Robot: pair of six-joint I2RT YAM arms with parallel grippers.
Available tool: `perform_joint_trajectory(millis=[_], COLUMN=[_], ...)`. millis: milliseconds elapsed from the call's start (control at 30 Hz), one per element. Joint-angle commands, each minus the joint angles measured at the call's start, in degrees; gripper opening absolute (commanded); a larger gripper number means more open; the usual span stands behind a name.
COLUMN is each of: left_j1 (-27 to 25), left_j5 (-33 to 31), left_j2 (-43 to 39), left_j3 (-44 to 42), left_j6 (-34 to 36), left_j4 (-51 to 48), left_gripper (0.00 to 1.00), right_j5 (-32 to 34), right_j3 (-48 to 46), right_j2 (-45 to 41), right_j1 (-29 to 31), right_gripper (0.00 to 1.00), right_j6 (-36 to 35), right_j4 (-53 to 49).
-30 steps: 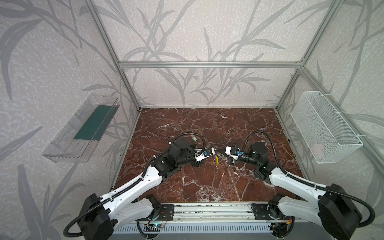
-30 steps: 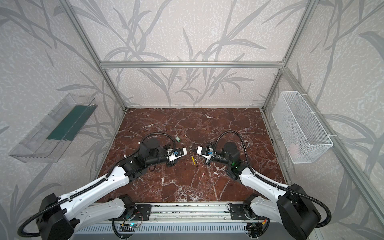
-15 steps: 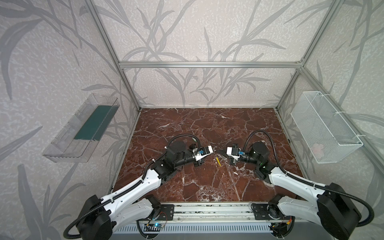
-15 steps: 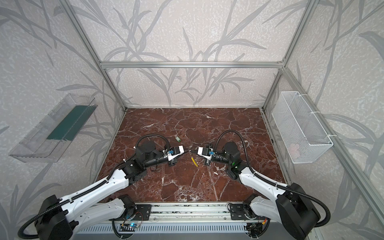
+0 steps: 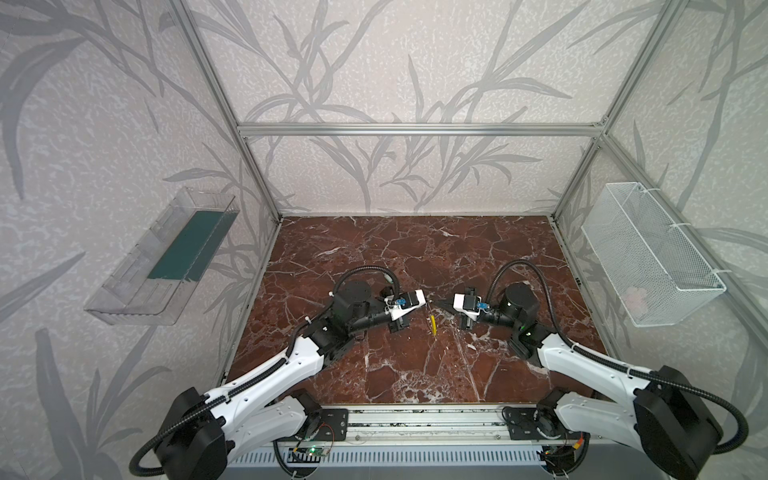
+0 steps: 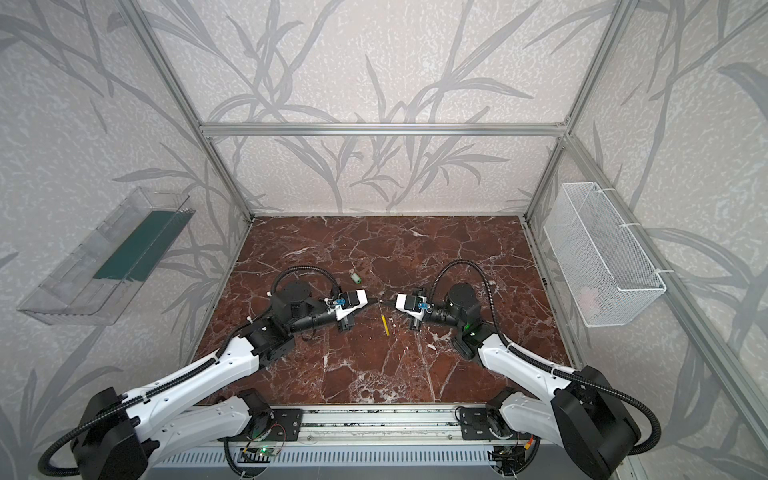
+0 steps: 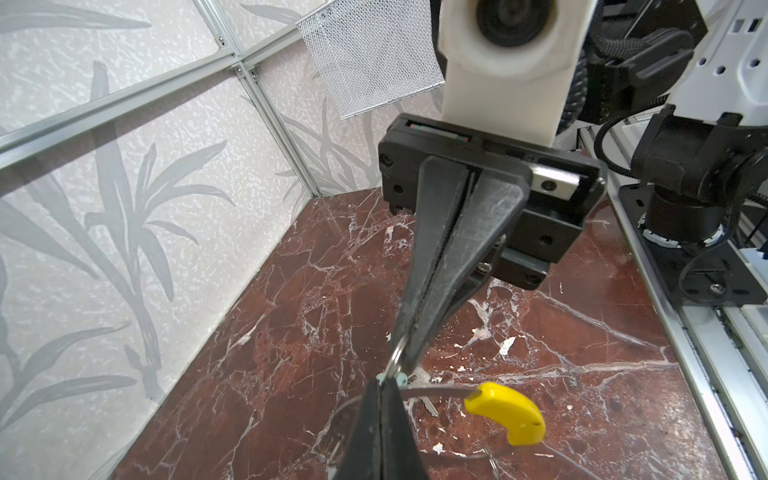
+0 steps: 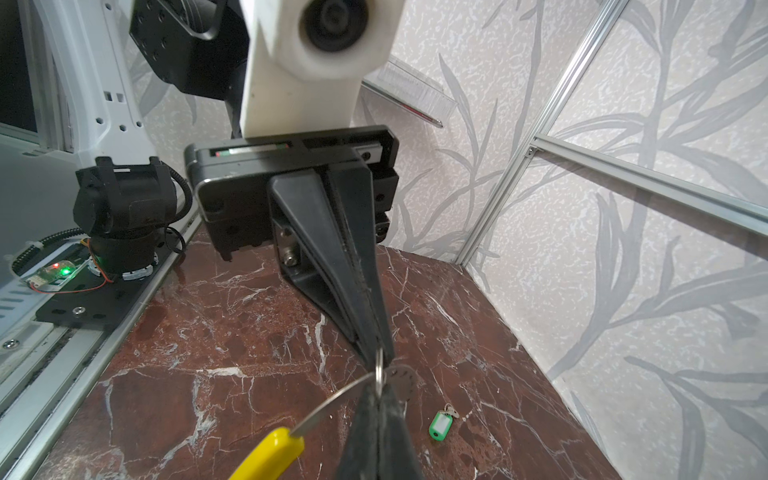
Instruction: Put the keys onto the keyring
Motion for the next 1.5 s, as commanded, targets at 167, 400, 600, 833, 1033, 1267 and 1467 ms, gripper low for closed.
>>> perform_joint_trajectory(millis=[167, 400, 600, 833, 1033, 1267, 1467], left_j1=[-0.6, -0.62, -0.6, -0.88, -1.6, -2.44, -2.89], left_j5=[5.07, 3.01, 1.68, -0.61, -1.89, -3.16, -3.26], left_j2=[1.38, 2.61, 4.07, 5.51, 6.38, 7.09, 7.43], left_j3=[5.01, 13.63, 17.66, 20.77, 21.88, 22.66, 22.87], left_j6=[2.11, 8.82, 11.29, 12.14, 12.04, 12.77, 13.24], left_j4=[-3.44, -22.77, -30.26, -34.3, -35.25, -37.07, -37.12], left_gripper=[0.0, 0.0, 0.0, 0.0, 0.0, 0.0, 0.0], right_j5=[2.19, 7.94, 7.13, 4.53, 2.62, 4.05, 3.67], right_j3=[1.58, 0.9, 1.27, 2.81, 2.6, 3.05, 3.11], right_j2=[0.64, -3.42, -7.06, -10.03, -8.49, -5.67, -4.74], right_j1=[0.57, -0.16, -0.18, -0.14, 0.38, 0.63, 0.73], right_gripper=[0.14, 0.27, 0.26, 0.27, 0.28, 0.25, 0.11], right_j6=[0.49, -4.39, -6.52, -8.61, -6.01, -3.16, -2.5], right_j4=[0.3, -5.96, -10.39, -18.87, -17.58, -12.6, -12.6])
